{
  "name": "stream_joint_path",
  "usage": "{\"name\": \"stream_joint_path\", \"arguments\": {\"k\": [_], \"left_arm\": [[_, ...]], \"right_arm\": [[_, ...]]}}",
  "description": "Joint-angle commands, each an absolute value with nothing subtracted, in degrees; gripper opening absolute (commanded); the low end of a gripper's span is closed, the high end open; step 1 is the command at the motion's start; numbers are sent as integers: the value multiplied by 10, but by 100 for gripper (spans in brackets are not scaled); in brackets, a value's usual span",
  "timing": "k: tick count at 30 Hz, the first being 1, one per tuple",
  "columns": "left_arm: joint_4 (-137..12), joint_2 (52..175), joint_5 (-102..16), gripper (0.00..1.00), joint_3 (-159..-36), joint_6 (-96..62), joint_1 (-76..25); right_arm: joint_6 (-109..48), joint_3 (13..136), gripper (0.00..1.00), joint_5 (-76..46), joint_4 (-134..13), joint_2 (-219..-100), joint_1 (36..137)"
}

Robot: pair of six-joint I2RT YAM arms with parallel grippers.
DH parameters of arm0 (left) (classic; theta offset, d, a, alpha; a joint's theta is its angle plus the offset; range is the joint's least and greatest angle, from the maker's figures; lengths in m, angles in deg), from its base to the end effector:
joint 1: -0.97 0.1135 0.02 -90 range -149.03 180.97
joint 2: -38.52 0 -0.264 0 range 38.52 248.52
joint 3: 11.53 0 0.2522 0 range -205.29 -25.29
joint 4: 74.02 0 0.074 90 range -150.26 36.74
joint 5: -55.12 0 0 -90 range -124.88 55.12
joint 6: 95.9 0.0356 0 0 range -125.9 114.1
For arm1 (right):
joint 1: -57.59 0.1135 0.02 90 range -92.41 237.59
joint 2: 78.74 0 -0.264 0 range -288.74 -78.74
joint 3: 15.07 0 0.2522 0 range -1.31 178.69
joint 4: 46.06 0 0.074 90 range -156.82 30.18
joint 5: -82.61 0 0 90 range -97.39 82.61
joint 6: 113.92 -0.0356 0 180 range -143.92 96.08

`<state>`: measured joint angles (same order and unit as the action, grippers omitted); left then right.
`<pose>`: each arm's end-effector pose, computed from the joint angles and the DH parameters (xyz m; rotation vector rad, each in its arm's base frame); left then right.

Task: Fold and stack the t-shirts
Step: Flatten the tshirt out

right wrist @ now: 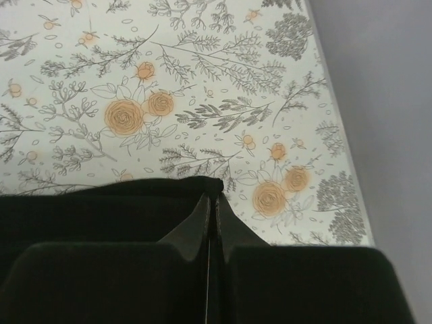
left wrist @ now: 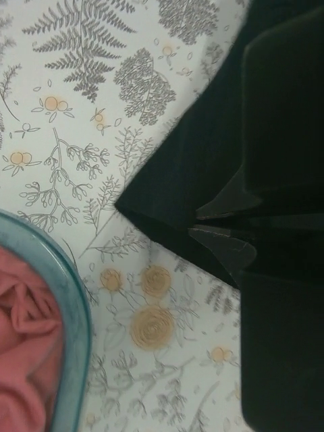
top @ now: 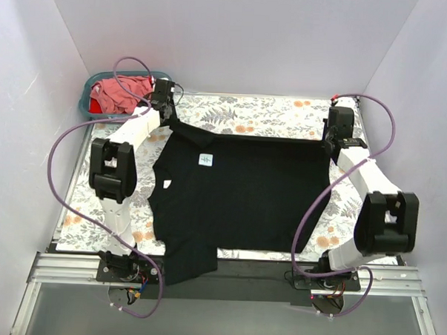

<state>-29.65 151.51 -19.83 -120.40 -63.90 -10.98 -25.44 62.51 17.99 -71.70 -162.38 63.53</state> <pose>0.4387 -0.0834 0.2573 -1.0458 2.1546 -0.2607 0.3317 0.0192 0.2935 0.1802 2.0811 -0.3905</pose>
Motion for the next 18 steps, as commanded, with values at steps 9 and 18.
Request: {"name": "stream_joint_path", "arguments": {"k": [9,18], "left_arm": [[-320,1646,-281,0,-1336,-645,-76],[-270,1614,-323,0,-1336,-668,-76]], "right_arm": [[-272,724,1,61,-618,-1816,560],[-288,775,1,6,-681,-1836,547]]}}
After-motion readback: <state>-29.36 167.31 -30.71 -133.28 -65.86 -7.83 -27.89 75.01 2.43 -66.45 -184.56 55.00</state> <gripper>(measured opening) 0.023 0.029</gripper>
